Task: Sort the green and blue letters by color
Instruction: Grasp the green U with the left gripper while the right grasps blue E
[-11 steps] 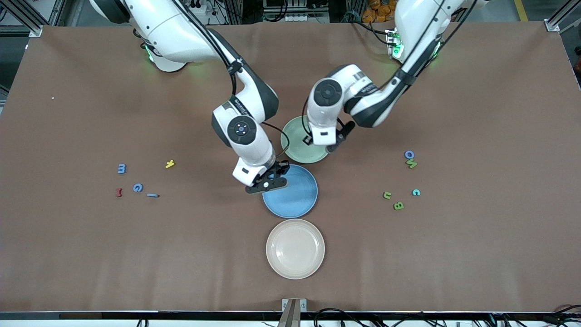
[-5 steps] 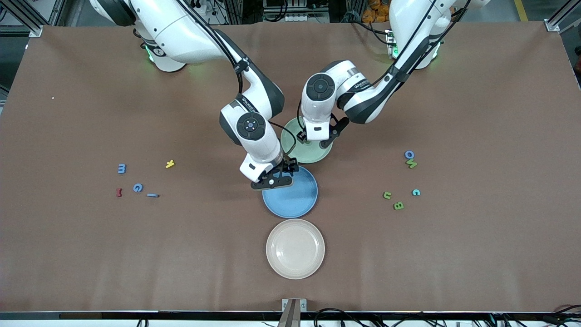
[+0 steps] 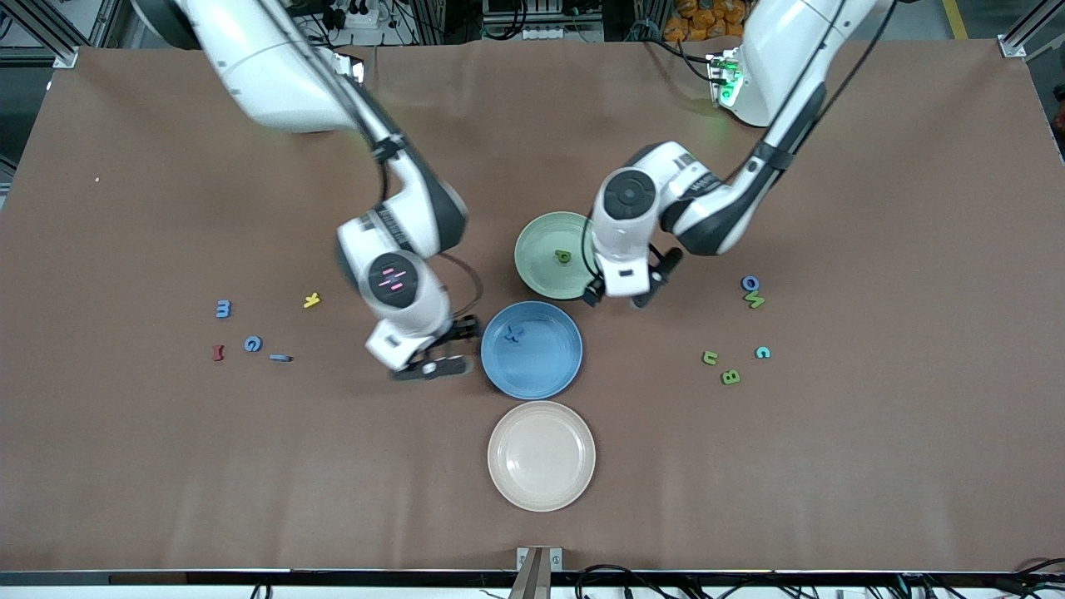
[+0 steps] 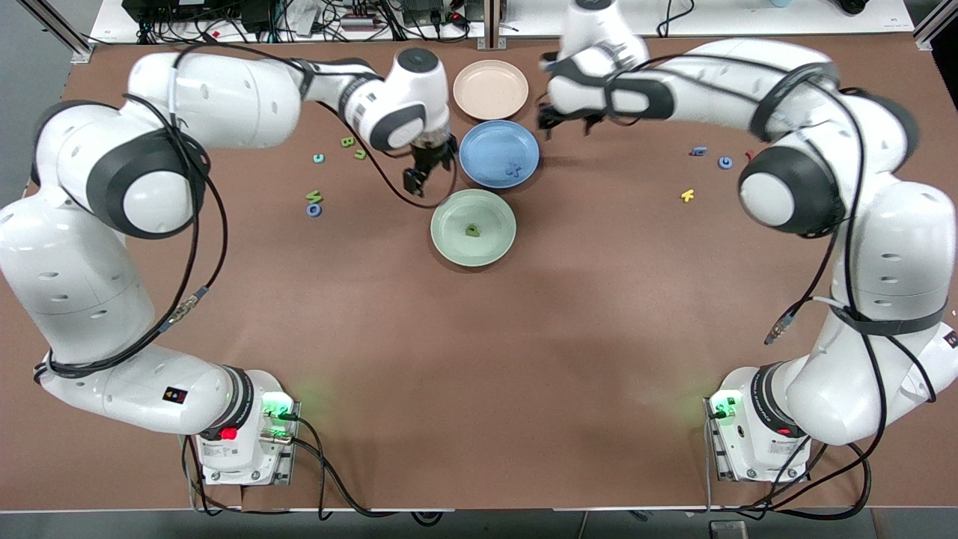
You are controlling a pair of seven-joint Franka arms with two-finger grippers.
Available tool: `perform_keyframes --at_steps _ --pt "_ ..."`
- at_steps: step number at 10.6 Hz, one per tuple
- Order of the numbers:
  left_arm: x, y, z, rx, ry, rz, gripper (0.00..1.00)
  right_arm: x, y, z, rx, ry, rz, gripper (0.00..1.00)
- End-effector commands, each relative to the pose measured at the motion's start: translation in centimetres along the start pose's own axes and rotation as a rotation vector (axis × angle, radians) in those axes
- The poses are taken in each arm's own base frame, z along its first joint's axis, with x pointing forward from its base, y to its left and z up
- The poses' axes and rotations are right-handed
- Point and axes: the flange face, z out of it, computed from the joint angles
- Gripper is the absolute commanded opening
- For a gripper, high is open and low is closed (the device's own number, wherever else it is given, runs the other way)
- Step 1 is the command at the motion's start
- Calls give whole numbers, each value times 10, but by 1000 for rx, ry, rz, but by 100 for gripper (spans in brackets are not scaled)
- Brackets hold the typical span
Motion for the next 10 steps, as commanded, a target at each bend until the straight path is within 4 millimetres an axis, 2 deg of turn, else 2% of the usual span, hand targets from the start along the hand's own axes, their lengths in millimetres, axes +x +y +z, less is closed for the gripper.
perform_keyframes --at_steps 1,4,5,7,8,10 --pt "70 6 -9 -31 23 -17 100 1 115 -24 -36 -25 -37 100" --pt "134 2 0 -59 4 -41 100 -6 227 -19 -120 -43 5 100" --pt "150 0 8 -72 -16 -101 100 -17 270 -14 -160 -53 32 100" --pt "189 -3 17 -139 -36 -291 100 -53 340 -12 -154 12 -23 100" --pt "198 -4 22 -159 -40 -338 100 -74 365 -14 -152 23 -71 100" --pt "210 -9 44 -131 -22 -340 100 -111 404 -16 -150 -2 -136 100"
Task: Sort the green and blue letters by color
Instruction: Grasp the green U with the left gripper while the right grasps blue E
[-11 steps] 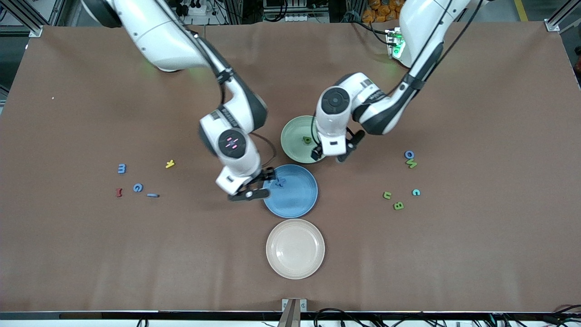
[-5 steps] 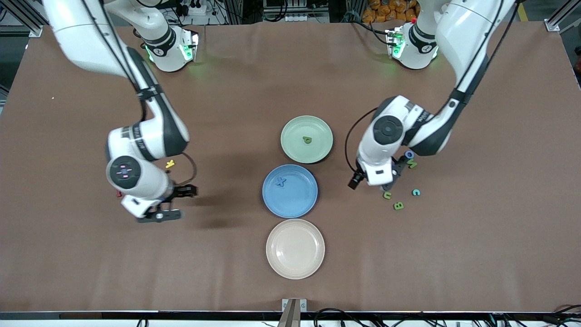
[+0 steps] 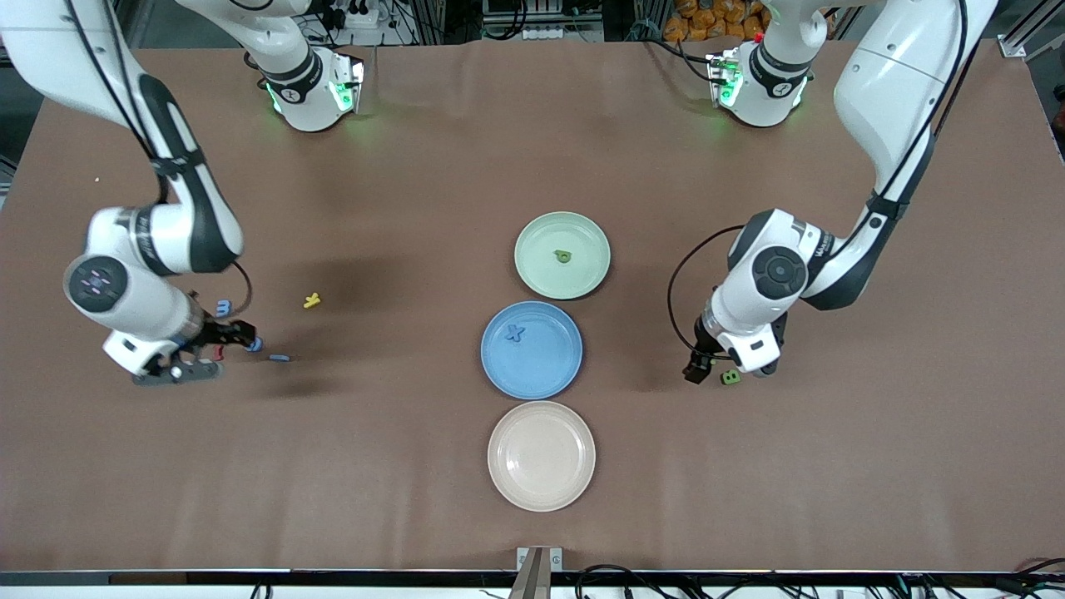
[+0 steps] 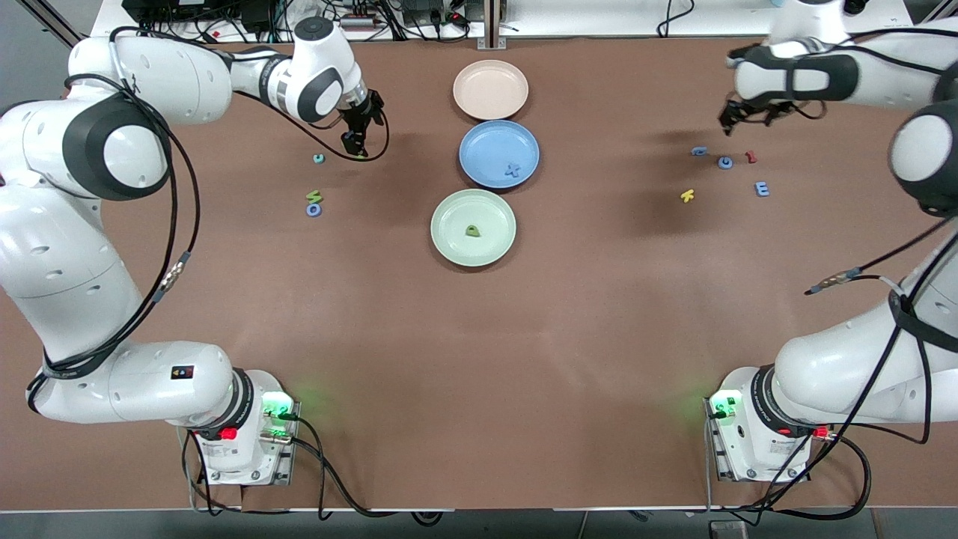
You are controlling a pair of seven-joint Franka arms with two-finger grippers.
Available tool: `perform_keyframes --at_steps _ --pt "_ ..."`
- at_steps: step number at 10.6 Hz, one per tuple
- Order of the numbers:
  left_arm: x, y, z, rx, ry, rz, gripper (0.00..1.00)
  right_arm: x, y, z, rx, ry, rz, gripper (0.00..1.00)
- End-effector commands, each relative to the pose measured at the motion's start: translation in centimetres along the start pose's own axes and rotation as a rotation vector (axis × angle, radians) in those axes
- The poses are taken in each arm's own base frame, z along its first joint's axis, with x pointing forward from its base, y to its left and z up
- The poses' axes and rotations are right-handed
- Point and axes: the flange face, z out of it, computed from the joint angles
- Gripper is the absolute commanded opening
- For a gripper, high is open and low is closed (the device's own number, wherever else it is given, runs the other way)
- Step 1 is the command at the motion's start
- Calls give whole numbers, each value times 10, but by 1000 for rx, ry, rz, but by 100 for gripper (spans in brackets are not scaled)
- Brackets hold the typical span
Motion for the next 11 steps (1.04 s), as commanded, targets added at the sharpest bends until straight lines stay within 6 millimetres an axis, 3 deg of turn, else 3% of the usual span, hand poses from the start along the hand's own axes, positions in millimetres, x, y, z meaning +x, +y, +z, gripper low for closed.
perform_keyframes --at_steps 1,2,4,6,9,11 --pt "12 1 30 10 38 -14 100 -71 34 -8 -8 12 -108 100" --pt "15 -1 45 28 49 -5 100 -83 38 3 -3 28 -103 100" --pt "21 -6 57 46 87 7 100 -102 43 30 7 70 -82 100" --pt "26 -3 56 42 94 1 100 -117 39 55 19 110 -73 100" --pt "28 0 55 34 93 -4 100 -126 48 101 42 136 -77 100" --pt "30 3 52 28 94 -8 100 -129 48 117 53 135 -73 100"
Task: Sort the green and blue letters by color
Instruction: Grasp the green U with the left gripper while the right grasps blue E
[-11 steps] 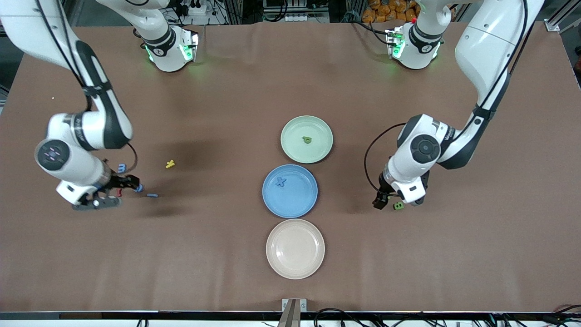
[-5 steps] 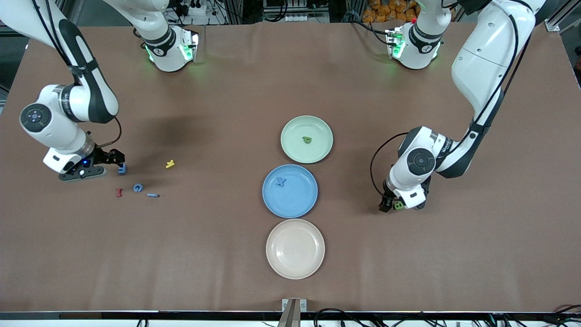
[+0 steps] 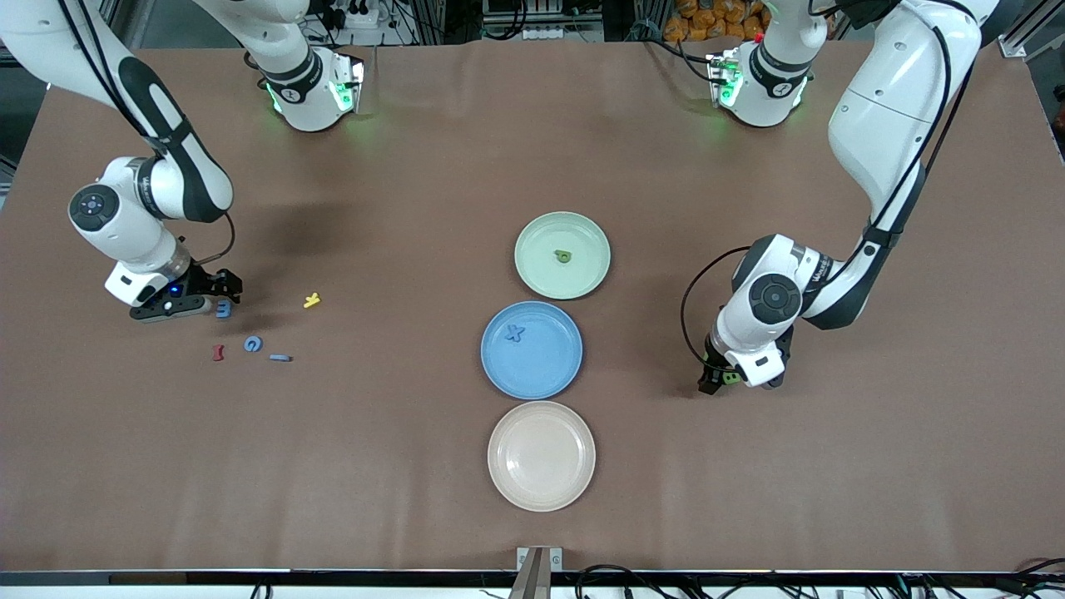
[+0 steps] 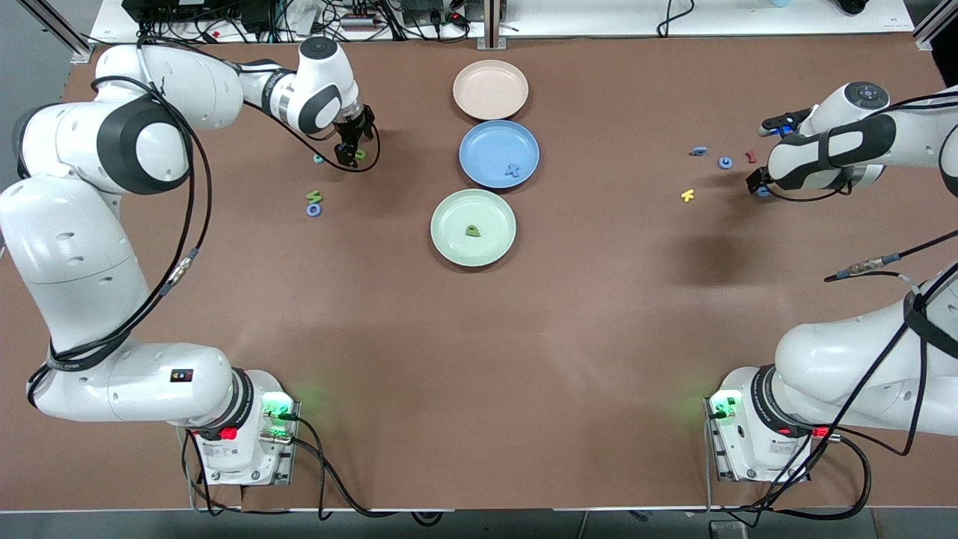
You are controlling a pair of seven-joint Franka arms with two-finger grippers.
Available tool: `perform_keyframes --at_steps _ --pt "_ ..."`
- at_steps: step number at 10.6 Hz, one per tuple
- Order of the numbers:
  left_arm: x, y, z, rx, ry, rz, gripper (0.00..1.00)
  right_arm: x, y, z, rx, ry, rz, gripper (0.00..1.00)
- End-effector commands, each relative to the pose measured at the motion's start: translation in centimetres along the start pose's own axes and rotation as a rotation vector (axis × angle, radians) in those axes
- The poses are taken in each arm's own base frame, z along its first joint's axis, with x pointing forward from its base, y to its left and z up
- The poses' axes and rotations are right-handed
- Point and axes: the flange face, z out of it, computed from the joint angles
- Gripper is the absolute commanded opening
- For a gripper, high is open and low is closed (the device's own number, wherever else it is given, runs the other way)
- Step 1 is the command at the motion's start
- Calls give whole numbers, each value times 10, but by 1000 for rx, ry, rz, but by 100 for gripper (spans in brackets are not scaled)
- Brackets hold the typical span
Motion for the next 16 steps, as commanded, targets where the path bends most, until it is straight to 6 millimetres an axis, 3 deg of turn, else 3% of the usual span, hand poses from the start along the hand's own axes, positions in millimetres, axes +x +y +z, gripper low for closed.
perform_keyframes --at_steps 1,2,3,4,5,6,7,9,11,14,16 --pt "1 8 -4 -24 24 -12 100 -5 0 25 13 18 -16 100" --pt "1 9 -5 -25 25 -16 100 -5 0 25 12 16 -19 79" --pt "0 9 -4 -26 24 -14 100 -4 -1 25 11 16 -32 49" --pt "0 9 -3 -23 24 -14 100 -3 2 23 8 19 -58 26" --pt "-1 8 0 -20 22 -11 100 -4 5 22 6 18 -60 19" --pt "-2 7 4 -13 21 -13 76 -5 6 23 6 16 -57 17" --pt "-1 7 3 -14 14 -29 1 -6 9 21 5 19 -51 16" --pt "0 10 1 -23 19 -57 0 2 12 14 0 15 -38 14" --pt "0 11 -1 -26 20 -61 0 16 18 -8 5 -38 -24 14" --pt "7 19 -14 -54 25 -67 0 36 11 -21 27 -28 9 14" --pt "-3 24 -24 -69 19 -62 0 56 -3 -32 82 -46 41 14"
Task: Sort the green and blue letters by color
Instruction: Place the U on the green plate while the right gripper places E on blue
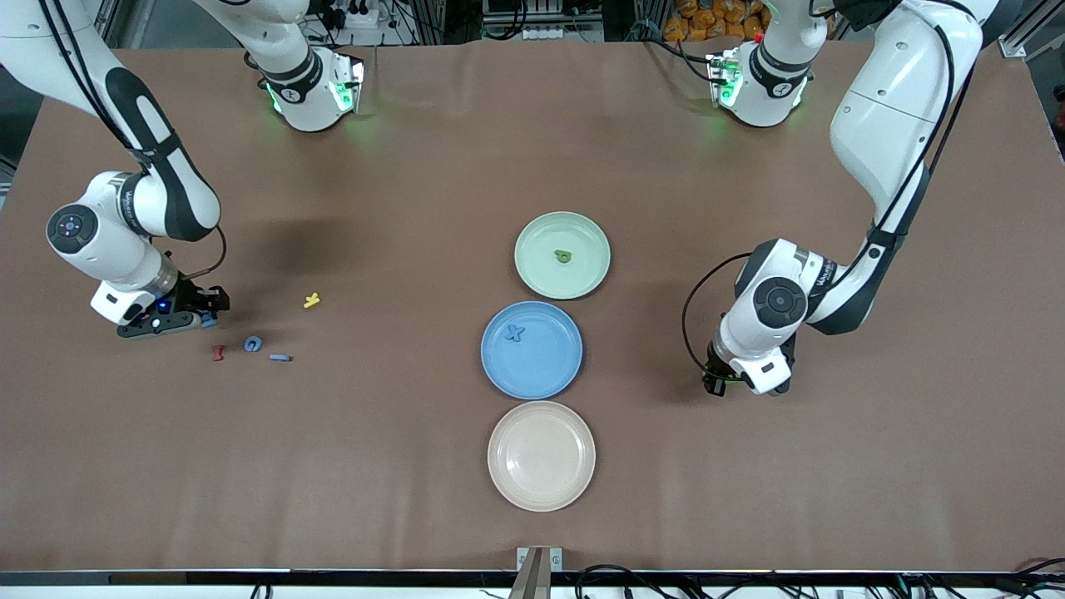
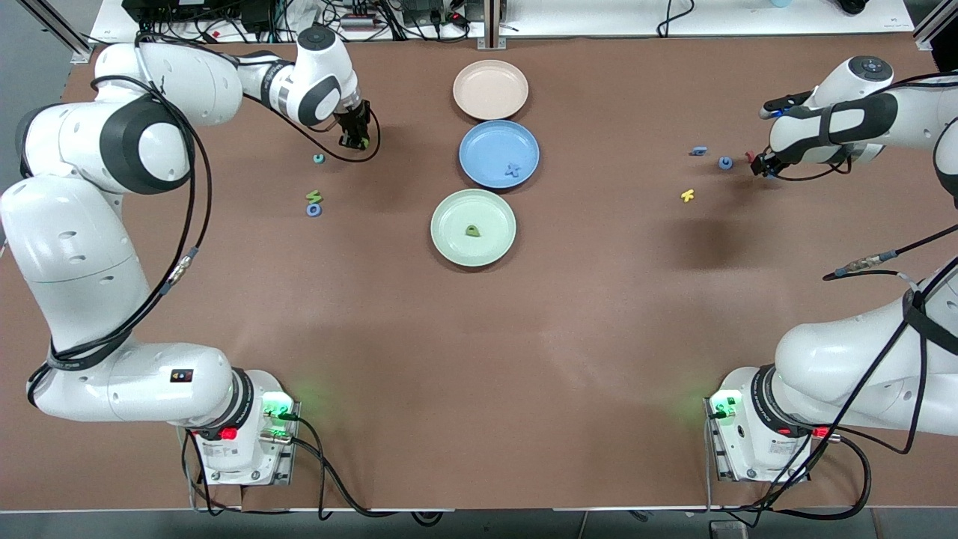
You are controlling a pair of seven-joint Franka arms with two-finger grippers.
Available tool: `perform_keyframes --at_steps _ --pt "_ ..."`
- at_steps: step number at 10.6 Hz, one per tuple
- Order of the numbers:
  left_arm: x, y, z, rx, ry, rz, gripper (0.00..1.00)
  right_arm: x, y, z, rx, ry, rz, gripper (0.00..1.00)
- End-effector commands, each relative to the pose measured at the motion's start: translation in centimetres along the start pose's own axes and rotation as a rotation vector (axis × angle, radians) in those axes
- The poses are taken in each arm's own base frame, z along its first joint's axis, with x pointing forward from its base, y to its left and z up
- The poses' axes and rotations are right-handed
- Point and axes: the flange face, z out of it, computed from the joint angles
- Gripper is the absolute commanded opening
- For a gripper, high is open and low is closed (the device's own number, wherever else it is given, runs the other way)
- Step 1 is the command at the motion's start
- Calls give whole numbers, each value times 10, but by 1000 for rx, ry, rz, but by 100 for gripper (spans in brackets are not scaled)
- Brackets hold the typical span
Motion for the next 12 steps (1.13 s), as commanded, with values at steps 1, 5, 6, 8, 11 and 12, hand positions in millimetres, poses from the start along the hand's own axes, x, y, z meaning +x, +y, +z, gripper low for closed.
perform_keyframes --at_steps 1,5,6,8,11,12 --pt "-32 5 -17 -21 15 4 0 39 -30 -30 103 -8 77 14" --pt "-127 -15 -35 66 27 -26 0 110 -116 -77 181 18 264 15" --pt "-155 -26 -44 108 34 -28 0 122 -147 -83 185 22 300 15" --pt "-217 -51 -65 183 14 -28 0 146 -212 -87 199 21 359 15" --pt "-288 -69 -100 181 -59 -19 0 178 -316 -80 225 14 446 15" --pt "-311 -77 -104 187 -74 -9 0 189 -345 -76 236 17 478 15"
